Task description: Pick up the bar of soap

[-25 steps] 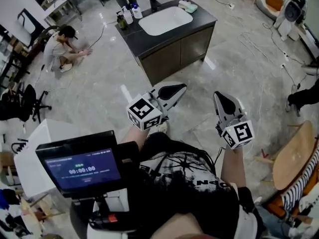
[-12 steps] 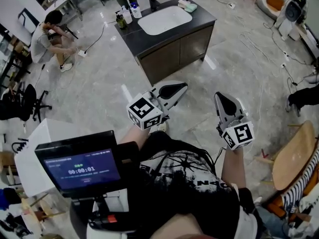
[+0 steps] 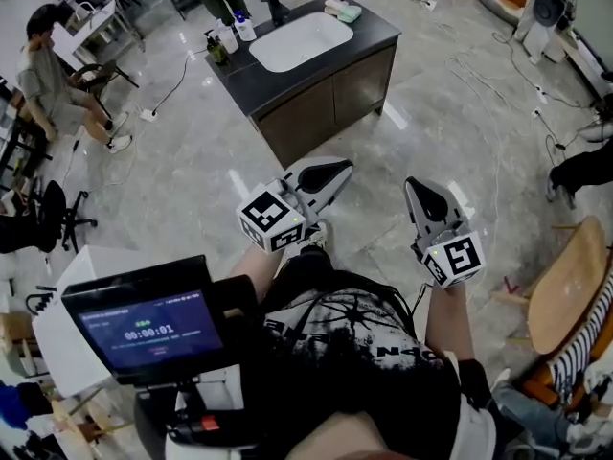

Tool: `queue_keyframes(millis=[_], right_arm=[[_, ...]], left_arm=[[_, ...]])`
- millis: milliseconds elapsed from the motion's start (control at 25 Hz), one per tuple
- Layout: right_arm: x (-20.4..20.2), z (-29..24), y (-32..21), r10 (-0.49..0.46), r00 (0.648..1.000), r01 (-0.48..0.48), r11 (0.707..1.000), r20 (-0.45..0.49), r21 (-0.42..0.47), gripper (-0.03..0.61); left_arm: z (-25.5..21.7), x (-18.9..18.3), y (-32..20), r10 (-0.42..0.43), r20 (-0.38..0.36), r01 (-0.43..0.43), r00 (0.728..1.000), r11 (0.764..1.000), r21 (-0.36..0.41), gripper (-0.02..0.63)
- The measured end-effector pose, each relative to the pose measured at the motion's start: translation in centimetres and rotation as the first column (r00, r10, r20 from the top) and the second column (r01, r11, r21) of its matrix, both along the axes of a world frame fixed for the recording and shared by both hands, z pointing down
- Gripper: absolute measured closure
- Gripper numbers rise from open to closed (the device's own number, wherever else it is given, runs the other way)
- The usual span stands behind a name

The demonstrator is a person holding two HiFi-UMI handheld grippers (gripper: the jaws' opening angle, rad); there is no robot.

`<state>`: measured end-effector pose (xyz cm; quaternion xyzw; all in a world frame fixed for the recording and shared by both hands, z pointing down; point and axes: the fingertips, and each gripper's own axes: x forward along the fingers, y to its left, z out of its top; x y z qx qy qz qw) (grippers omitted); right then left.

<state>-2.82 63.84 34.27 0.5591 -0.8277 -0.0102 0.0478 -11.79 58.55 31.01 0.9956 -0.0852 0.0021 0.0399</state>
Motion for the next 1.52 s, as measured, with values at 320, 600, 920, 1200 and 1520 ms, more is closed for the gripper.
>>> queue_keyframes(millis=[320,600,920,1200,1520], right_arm=[[0.3,-0.1,-0.3,0.007,1.000,-0.008,1.000,-0.019,-0.010,0.565],[1.8,0.3,-7.4,0.025,0.999,-0.025,0.999,-0.021,-0.030,0.565],[2.8,-0.2,-13.0,0.057,0.998,-0.058,0.998,-0.026,-0.033,0.565],[2.9,0.2,-20.3,0.090,0.996,-0.091,0.995,-0.028,-0.041,0.565],[2.8,1.1,-26.0,0.128,0.991,-0.129,0.991,-0.024,-0.038,0.565]], left_arm=[[-0.4,0.6,-0.8,0.011,-0.022,-0.011,1.000,1.000,-0.002,0.603],[0.2,2.3,-8.1,0.026,-0.025,-0.026,0.999,0.999,-0.023,0.603],[-0.1,3.4,-13.9,0.061,-0.019,-0.061,0.998,0.998,-0.027,0.603],[0.4,3.9,-21.3,0.087,-0.004,-0.087,0.996,0.996,-0.027,0.603],[1.6,4.3,-26.7,0.132,0.009,-0.132,0.991,0.991,-0.032,0.603]])
